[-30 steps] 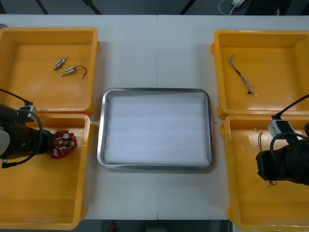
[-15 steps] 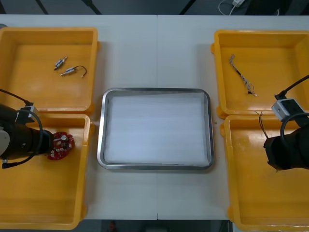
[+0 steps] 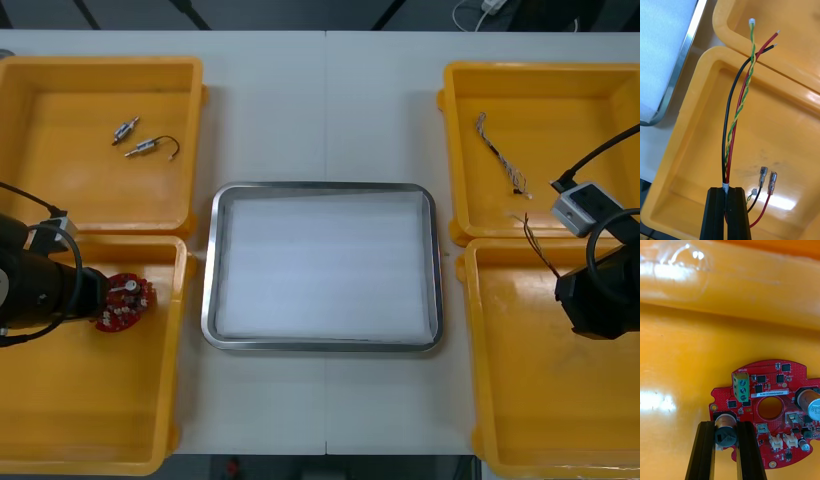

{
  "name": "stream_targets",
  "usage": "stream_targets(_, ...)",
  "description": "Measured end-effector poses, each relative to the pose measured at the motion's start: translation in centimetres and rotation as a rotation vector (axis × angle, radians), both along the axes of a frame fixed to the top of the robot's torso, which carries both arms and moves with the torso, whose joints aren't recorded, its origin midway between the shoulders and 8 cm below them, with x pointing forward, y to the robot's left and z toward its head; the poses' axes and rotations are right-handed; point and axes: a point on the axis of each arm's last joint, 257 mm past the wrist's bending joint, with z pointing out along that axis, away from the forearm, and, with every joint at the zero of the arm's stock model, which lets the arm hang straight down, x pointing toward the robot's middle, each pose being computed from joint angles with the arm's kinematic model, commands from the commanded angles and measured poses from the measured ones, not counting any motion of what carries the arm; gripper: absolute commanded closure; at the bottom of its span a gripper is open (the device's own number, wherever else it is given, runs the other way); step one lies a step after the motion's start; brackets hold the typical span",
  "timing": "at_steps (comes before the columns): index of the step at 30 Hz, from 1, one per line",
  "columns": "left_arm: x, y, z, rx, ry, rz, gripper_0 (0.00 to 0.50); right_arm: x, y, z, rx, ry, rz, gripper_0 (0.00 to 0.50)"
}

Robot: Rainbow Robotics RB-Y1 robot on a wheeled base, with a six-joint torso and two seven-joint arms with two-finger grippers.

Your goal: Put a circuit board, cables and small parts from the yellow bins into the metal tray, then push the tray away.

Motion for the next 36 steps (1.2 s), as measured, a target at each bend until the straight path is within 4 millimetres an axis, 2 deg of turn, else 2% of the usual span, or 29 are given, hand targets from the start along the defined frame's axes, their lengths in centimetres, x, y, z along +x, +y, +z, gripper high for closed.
stream_targets(5,-0.7,0.2,1.1,-0.002,0.020,-0.026,0.500,0.4,-0.6,0.2,-0.020,0.005,0.016,0.500)
stream_targets(13,-1.1,-0.3,3.5,0.002,0.007,-0.077,0.500,1.5,-0.4,1.0,-0.002,0.006,0.018,0.500)
stream_targets(20,-0.2,-0.7,8.1,-0.015,-0.080,-0.097,0.500,1.5,-0.4,1.0,-0.002,0.006,0.018,0.500)
stream_targets(24,-0.4,0.0,10.0,-0.028,-0.104,-0.082,0.500,1.5,-0.4,1.0,-0.002,0.005,0.018,0.500)
stream_targets(31,-1.6,1.0,11.7,0.028,-0.098,-0.095,0.500,1.5,-0.4,1.0,-0.002,0.005,0.018,0.500)
stream_targets(36,-2.3,0.3,12.6,0.047,-0.099,-0.123,0.500,1.5,-0.4,1.0,-0.002,0.005,0.018,0.500)
